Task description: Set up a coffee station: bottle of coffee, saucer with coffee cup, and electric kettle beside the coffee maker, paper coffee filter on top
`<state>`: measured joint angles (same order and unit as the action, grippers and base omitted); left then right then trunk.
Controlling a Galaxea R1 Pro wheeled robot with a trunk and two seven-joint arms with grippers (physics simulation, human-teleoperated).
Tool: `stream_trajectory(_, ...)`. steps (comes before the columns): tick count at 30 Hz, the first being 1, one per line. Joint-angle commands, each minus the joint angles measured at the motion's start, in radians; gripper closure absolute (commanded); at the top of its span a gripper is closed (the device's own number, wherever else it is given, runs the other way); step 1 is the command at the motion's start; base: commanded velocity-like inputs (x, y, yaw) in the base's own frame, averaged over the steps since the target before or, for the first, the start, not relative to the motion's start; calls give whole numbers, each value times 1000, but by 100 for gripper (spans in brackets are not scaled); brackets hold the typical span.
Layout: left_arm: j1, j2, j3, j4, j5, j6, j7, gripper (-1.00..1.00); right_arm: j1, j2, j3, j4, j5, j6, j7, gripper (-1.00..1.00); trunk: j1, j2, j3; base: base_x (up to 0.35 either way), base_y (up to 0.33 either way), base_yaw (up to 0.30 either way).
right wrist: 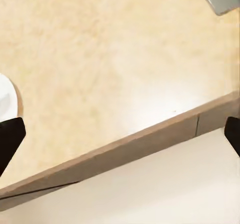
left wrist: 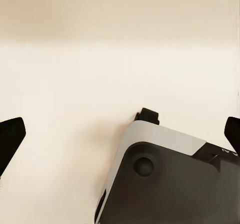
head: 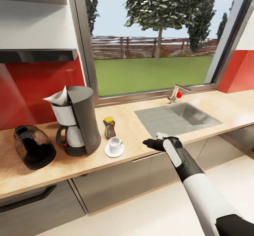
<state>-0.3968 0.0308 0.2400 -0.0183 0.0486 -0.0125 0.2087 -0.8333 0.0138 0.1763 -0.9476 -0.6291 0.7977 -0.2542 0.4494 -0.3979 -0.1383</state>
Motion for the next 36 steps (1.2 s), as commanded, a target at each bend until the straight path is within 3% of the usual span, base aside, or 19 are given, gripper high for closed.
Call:
stream_trajectory(1,-1,0,1,0,5,-1,1,-100,-1,0,2,0,-10,1,-10,-100,1,-2,-2,0,0,-289)
stream_trajectory(13,-1,0,1,0,5,-4,0,-100,-1,-2,0,4,-9,0,-10,-100,1,-2,-2,0,0,-289)
stream_trajectory(16,-1,0,1,0,5,-5,0,-100,-1,-4,0,55,-9,-1,-10,-100,1,-2,-2,0,0,-285)
stream_trajectory(19,-1,0,1,0,4,-6,0,-100,0,-6,0,174,-9,-6,-10,-100,1,-2,-2,0,0,-272)
stream_trajectory(22,-1,-1,1,0,4,-6,-1,-100,0,-31,0,404,-6,-14,-8,-100,1,-2,-2,0,0,-263)
stream_trajectory(25,-1,-4,0,0,4,-6,-2,-100,0,-43,1,551,-1,-44,-7,-100,1,-2,-2,0,0,-253)
stream_trajectory(26,-1,-8,1,0,4,-6,-2,-100,0,-45,1,587,0,-71,-7,-100,1,-2,-2,0,0,-246)
stream_trajectory(27,-1,-27,1,1,4,-6,-2,-100,0,-43,4,734,4,-209,-7,-100,1,-2,-2,0,0,-227)
stream_trajectory(28,-1,-29,1,1,4,-6,-2,-100,0,-41,4,760,4,-228,-7,-100,1,-2,-2,0,0,-223)
stream_trajectory(29,-1,-33,0,1,4,-6,-2,-100,0,-38,7,852,8,-270,-7,-100,1,-2,-2,0,0,-208)
stream_trajectory(31,0,-40,0,2,5,-6,-2,-100,1,-30,10,955,33,-298,-6,-100,1,-2,-2,0,0,-185)
stream_trajectory(32,1,-45,0,2,5,-6,-2,-100,7,-2,12,993,77,-308,-5,-100,1,-2,-2,0,0,-142)
stream_trajectory(33,5,-49,0,2,5,-6,-2,-100,51,36,12,1011,140,-314,-5,-100,1,-2,-2,0,0,-105)
stream_trajectory(35,15,-56,0,2,4,-6,-3,-100,139,66,13,1022,232,-345,-4,-100,1,-2,-2,0,0,-58)
stream_trajectory(36,15,-56,0,2,4,-6,-3,-100,139,66,13,1022,232,-345,-4,-100,1,-2,-2,0,0,-46)
